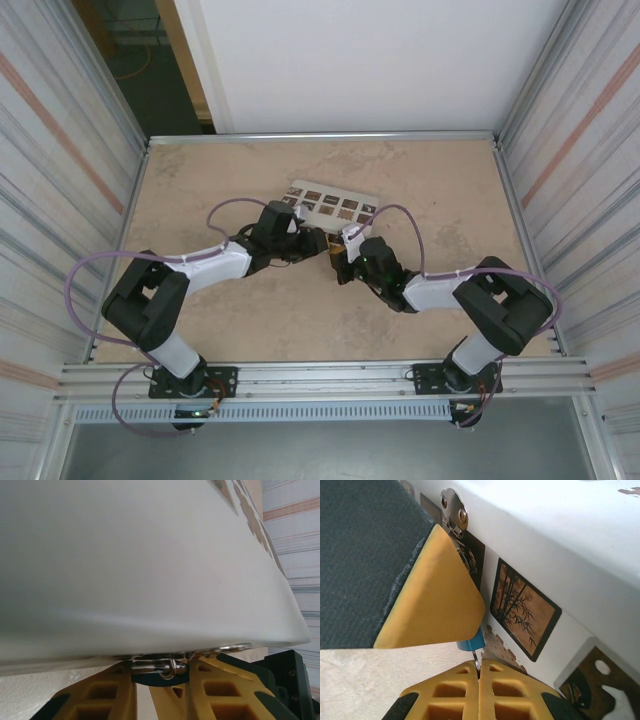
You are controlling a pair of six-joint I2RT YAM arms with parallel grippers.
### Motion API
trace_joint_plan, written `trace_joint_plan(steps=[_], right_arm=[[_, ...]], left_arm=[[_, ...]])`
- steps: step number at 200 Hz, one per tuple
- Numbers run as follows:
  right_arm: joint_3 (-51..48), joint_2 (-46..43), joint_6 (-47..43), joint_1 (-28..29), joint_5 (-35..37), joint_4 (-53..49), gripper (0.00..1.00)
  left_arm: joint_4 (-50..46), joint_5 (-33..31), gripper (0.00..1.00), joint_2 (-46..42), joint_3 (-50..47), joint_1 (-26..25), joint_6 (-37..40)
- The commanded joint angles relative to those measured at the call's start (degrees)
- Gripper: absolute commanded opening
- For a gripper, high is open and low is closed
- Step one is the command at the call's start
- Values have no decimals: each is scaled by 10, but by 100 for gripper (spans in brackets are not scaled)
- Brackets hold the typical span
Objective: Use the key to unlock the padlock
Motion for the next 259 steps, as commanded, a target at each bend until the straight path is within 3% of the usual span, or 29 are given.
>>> trace_joint_plan(steps=[1,46,103,163,208,259], right_arm=[[-8,13,24,-9,-2,44,0],[-11,26,31,-14,-14,38,0],[-11,39,39,-15,-26,28,0],[-2,34,44,-15,-38,3,0],[13,12,62,-18,-55,-42,0],[42,-13,122,-43,-115,-127,0]], left_arm=[[7,55,38,-4,-10,-9,6],[-16,38,55,-26,-13,-4,28],[-48,18,70,-90,-30,12,61],[-95,-12,98,-193,-47,30,123],[-57,19,99,-285,-127,95,88],[63,87,93,-331,-233,158,-21]])
